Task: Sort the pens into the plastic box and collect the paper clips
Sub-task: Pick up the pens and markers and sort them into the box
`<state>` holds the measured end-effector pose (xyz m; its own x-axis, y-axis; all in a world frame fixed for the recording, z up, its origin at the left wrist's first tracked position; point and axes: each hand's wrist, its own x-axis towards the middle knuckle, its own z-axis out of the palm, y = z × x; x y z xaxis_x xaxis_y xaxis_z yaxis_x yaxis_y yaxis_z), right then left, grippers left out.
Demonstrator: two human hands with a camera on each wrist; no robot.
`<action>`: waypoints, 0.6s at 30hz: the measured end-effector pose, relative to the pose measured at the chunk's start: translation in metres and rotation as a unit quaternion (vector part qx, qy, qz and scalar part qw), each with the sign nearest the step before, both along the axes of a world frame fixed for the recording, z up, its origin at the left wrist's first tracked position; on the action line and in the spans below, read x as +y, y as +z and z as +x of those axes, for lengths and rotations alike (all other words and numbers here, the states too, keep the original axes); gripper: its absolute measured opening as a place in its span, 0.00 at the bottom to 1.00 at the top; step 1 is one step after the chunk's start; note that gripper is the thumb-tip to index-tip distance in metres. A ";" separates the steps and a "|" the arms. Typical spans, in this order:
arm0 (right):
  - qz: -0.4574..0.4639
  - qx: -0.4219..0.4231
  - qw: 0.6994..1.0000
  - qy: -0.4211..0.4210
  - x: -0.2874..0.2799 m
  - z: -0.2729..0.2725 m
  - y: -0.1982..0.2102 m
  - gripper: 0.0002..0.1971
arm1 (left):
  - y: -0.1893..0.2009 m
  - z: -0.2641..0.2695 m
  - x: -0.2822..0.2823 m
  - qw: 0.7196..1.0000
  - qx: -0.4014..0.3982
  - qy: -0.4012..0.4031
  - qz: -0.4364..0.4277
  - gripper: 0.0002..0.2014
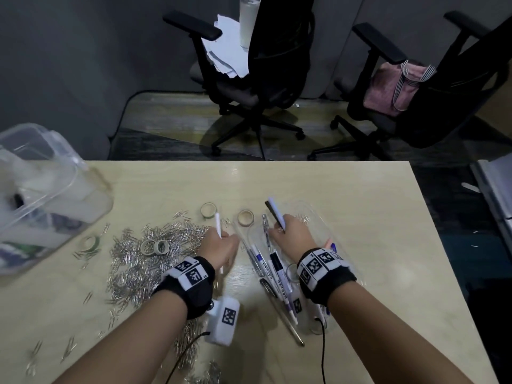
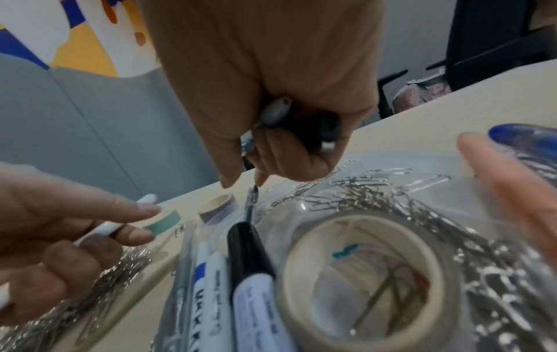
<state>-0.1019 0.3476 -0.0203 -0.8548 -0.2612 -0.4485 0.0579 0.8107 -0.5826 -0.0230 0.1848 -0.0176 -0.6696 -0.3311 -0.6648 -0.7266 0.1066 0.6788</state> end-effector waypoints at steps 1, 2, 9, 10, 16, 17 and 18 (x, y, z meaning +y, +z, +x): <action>0.009 -0.001 1.000 0.008 -0.002 0.000 -0.002 0.11 | -0.002 0.001 0.004 1.000 -0.006 0.002 -0.017 0.08; 0.020 -0.001 1.000 0.017 -0.005 0.000 -0.003 0.11 | -0.004 0.000 0.007 0.999 -0.007 0.002 -0.035 0.09; 0.118 -0.026 0.991 0.064 -0.015 -0.002 -0.008 0.14 | -0.019 -0.020 0.007 0.989 -0.021 -0.019 -0.142 0.16; 0.124 -0.030 0.989 0.070 -0.016 -0.003 -0.009 0.13 | -0.019 -0.023 0.008 0.986 -0.030 -0.027 -0.160 0.17; 0.126 -0.032 0.989 0.074 -0.016 -0.005 -0.014 0.12 | -0.019 -0.036 0.006 0.977 -0.084 -0.064 -0.185 0.23; 0.124 -0.032 0.989 0.074 -0.016 -0.006 -0.014 0.12 | -0.019 -0.038 0.005 0.978 -0.088 -0.066 -0.176 0.22; 0.121 -0.032 0.989 0.073 -0.016 -0.006 -0.014 0.12 | -0.019 -0.040 0.004 0.979 -0.092 -0.066 -0.168 0.22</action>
